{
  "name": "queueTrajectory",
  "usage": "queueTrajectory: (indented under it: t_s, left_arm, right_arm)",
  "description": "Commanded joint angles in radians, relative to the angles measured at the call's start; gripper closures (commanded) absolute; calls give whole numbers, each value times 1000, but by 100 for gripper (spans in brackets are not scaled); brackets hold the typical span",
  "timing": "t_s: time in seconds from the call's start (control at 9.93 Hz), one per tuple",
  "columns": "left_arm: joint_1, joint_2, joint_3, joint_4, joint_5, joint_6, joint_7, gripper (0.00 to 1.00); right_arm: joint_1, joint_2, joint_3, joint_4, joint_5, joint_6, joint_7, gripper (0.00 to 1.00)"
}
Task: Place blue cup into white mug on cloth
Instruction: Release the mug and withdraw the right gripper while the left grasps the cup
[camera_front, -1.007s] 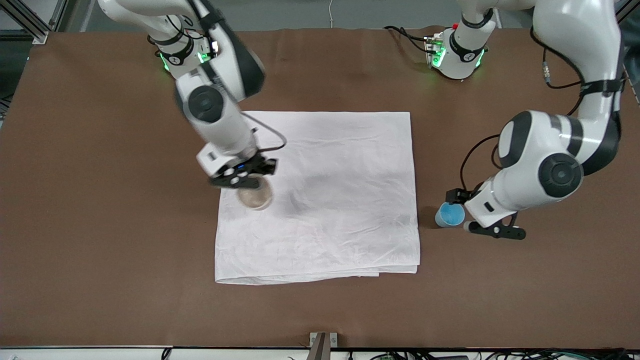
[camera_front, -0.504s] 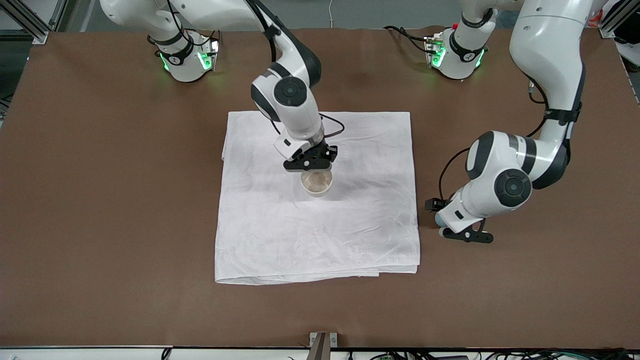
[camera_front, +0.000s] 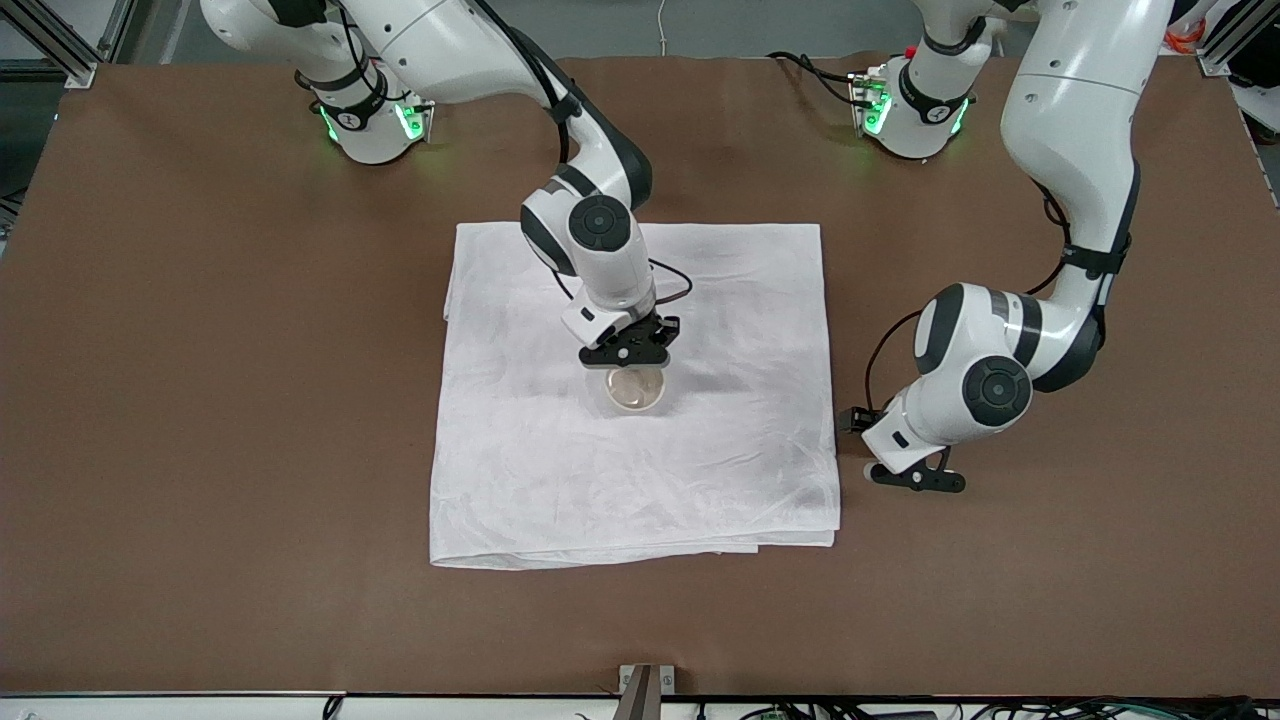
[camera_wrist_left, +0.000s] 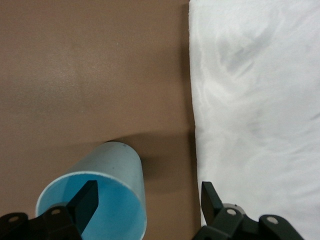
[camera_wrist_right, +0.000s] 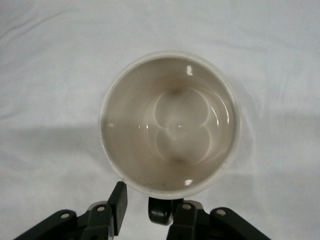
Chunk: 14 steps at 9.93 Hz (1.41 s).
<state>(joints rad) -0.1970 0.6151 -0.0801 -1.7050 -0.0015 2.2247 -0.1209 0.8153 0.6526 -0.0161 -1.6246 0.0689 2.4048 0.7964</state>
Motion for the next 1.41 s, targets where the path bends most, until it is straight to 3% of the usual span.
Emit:
queueTrajectory:
  t_s: [0.0, 0.2, 0.3, 0.4, 0.91, 1.31]
  left_arm:
    - [-12, -11, 0, -35, 5, 36, -9, 25]
    - [-15, -15, 0, -35, 5, 36, -23, 74]
    - [-13, -18, 0, -35, 6, 32, -35, 91]
    - [-13, -20, 0, -35, 6, 29, -36, 100]
    - [-33, -70, -1, -7, 8, -11, -26, 100]
    - [-108, -43, -1, 268, 3, -276, -28, 100]
  right_arm:
    - [-1, -39, -1, 5, -20, -57, 1, 1]
    - [-7, -134, -1, 3, -21, -200, -6, 1]
    - [-13, -198, -1, 5, -20, -298, -2, 1]
    - [-30, -271, -2, 3, -20, -370, -3, 1]
    - [-321, -562, -1, 8, -6, -752, -266, 1]
    - [-543, -631, -4, 53, -21, -876, -472, 1]
